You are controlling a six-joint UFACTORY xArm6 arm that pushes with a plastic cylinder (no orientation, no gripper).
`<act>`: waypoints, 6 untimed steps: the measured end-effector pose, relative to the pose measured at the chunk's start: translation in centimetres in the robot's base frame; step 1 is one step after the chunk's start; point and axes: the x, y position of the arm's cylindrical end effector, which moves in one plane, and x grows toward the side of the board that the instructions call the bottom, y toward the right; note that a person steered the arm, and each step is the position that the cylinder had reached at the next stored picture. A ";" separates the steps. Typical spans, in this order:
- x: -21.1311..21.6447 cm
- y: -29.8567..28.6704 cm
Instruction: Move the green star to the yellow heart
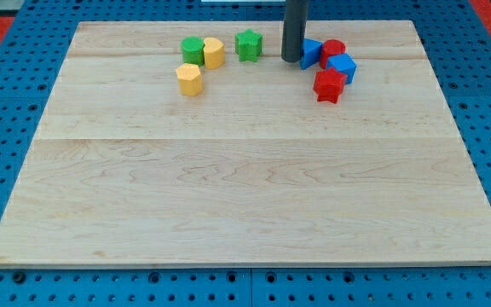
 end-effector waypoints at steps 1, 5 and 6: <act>-2.9 -2.1; -5.1 -9.1; -4.1 -9.1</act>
